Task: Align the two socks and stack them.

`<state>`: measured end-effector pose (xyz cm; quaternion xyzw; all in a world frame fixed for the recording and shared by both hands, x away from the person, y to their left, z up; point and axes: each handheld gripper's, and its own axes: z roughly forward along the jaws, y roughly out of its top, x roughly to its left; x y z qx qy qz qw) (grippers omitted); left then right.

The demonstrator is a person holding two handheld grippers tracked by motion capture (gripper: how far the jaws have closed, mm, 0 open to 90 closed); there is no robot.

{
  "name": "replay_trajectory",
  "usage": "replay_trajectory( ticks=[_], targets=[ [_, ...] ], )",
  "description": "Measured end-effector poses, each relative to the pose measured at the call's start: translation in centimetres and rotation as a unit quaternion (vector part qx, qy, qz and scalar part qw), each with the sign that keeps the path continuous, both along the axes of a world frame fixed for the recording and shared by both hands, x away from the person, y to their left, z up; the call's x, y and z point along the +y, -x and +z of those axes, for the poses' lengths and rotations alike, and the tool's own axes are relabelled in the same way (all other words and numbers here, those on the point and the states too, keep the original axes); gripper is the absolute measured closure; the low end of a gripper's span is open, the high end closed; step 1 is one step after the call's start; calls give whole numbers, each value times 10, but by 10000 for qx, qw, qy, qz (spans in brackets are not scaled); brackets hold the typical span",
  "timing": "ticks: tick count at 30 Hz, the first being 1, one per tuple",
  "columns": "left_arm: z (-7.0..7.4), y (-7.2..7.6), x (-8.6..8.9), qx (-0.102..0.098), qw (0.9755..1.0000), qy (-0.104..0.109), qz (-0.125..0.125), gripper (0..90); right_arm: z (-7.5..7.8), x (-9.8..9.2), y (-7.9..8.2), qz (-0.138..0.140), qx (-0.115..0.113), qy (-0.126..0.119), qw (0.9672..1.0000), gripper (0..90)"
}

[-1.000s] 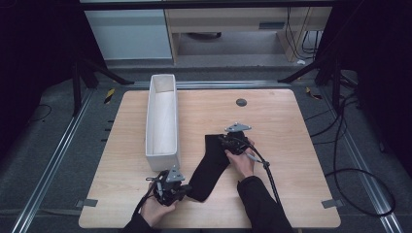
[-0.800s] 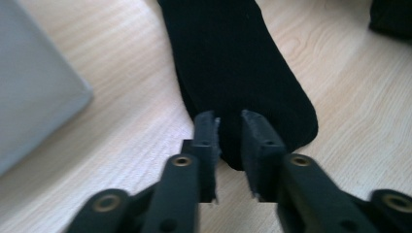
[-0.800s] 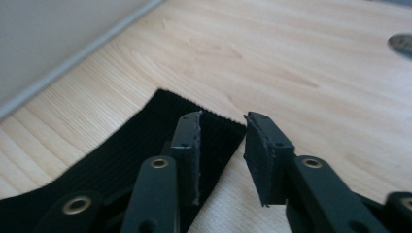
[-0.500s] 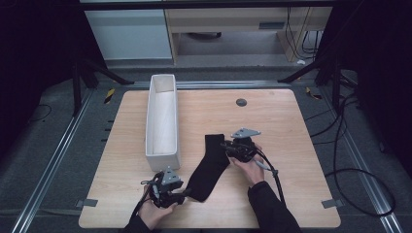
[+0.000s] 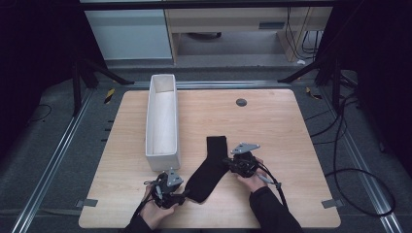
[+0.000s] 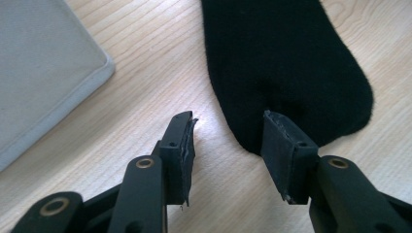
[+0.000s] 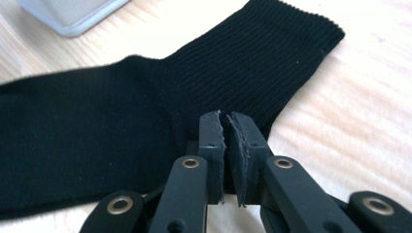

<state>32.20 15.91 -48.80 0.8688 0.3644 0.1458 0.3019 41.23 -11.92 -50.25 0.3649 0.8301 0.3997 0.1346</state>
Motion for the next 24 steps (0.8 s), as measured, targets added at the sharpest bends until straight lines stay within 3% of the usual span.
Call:
replay_trajectory(
  ticks=[8, 13, 19, 24],
  targets=[
    [0, -8, 6, -124, 9997, -193, 119, 548, -3, -8, 24, -183, 117, -175, 9996, 798],
    [-1, -12, 11, -140, 9995, -223, 188, 550, -2, -9, 27, -197, 139, -235, 9994, 749],
    [-1, -14, 17, -106, 9995, -226, 171, 551, 16, -15, 14, -412, -297, -538, 9973, 665],
    [4, -13, 19, -118, 9997, -104, 172, 548, 22, -20, -7, -707, -519, -453, 9951, 638]
  ],
)
